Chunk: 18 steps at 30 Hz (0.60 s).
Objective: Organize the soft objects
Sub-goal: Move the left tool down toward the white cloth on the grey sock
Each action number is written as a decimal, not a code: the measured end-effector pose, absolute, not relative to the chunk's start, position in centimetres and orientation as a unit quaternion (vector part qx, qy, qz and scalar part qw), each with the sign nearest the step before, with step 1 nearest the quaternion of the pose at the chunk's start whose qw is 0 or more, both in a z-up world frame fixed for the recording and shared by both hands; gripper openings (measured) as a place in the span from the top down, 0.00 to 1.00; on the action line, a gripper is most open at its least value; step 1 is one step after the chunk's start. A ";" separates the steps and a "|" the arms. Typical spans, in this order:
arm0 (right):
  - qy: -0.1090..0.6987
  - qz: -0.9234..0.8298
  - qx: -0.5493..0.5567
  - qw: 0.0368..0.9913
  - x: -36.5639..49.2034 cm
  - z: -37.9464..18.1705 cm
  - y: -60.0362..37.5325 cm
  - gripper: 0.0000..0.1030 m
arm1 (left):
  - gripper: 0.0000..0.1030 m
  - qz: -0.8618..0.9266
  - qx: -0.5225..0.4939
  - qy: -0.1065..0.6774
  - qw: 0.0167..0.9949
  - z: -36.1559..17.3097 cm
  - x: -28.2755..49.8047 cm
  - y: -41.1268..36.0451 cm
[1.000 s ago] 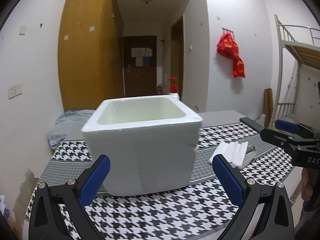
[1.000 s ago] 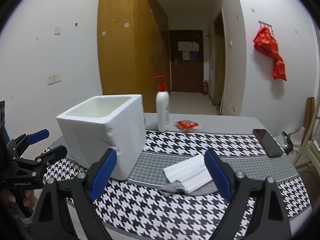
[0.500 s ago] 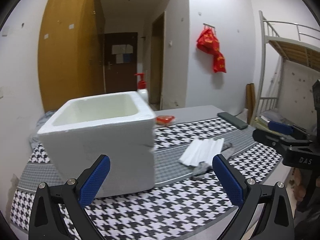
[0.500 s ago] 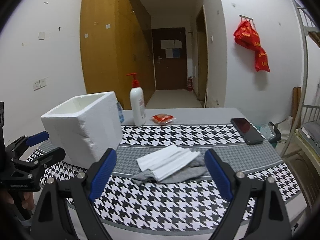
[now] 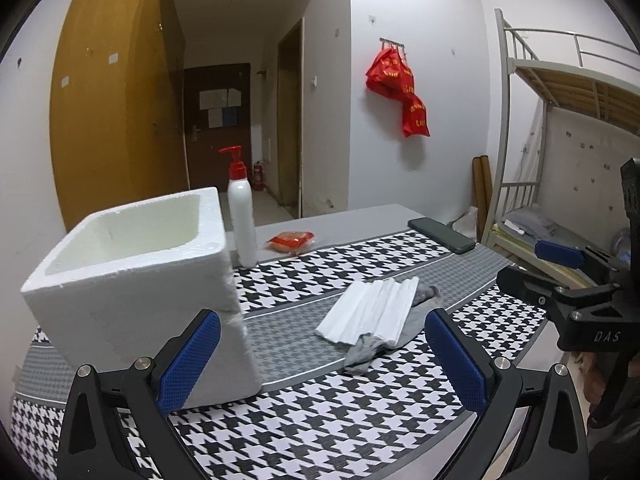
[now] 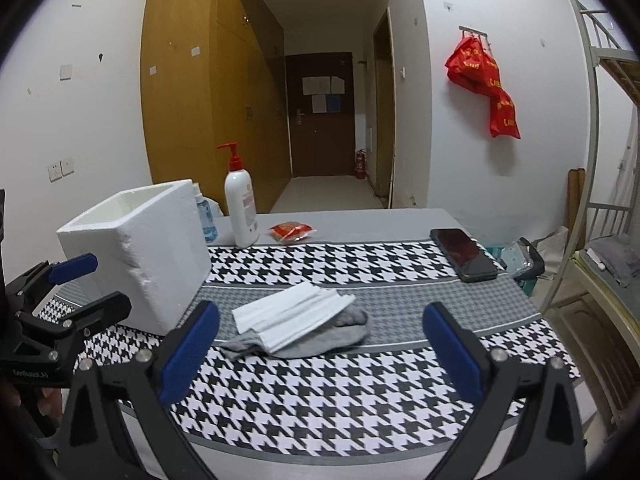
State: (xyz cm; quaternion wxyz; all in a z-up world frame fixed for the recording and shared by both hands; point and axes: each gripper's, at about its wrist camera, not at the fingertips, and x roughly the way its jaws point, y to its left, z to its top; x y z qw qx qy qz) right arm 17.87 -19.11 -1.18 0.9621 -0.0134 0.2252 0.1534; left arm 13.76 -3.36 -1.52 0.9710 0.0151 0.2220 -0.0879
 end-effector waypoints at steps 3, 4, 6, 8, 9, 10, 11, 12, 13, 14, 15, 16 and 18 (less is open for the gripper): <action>0.231 0.153 -0.011 0.961 18.2 -1.5 -19.5 0.00 | 0.01 -0.090 0.017 0.226 0.970 -1.7 14.1 -3.9; 0.232 0.152 -0.011 0.961 18.3 -1.6 -19.6 0.00 | 0.01 -0.090 0.018 0.228 0.969 -1.8 14.1 -3.8; 0.235 0.152 -0.009 0.960 18.7 -1.9 -19.9 0.00 | 0.01 -0.091 0.020 0.232 0.968 -1.9 14.4 -4.3; 0.239 0.150 -0.008 0.959 19.0 -2.2 -20.2 0.00 | 0.01 -0.092 0.022 0.237 0.967 -2.1 14.8 -4.6; 0.241 0.149 -0.008 0.959 19.2 -2.3 -20.3 0.00 | 0.01 -0.092 0.023 0.239 0.966 -2.2 14.9 -4.7; 0.242 0.148 -0.006 0.959 19.5 -2.4 -20.5 0.00 | 0.01 -0.092 0.023 0.241 0.966 -2.3 15.0 -4.8; 0.244 0.148 -0.005 0.958 19.6 -2.5 -20.6 0.00 | 0.01 -0.093 0.023 0.242 0.966 -2.4 15.2 -4.9; 0.245 0.148 -0.004 0.958 19.8 -2.6 -20.8 0.00 | 0.01 -0.094 0.024 0.244 0.965 -2.4 15.4 -5.1; 0.247 0.148 -0.004 0.958 20.0 -2.7 -21.0 0.00 | 0.01 -0.094 0.024 0.246 0.964 -2.5 15.5 -5.2; 0.249 0.146 -0.004 0.957 20.3 -2.9 -21.2 0.00 | 0.01 -0.094 0.025 0.248 0.964 -2.6 15.6 -5.4; 0.250 0.146 -0.004 0.957 20.4 -3.0 -21.3 0.00 | 0.01 -0.095 0.026 0.250 0.963 -2.7 15.8 -5.6; 0.253 0.146 -0.002 0.956 20.6 -3.1 -21.5 0.00 | 0.01 -0.096 0.027 0.252 0.963 -2.8 16.0 -5.7; 0.256 0.146 -0.001 0.955 20.8 -3.3 -21.8 0.00 | 0.01 -0.094 0.030 0.253 0.962 -3.0 16.2 -6.0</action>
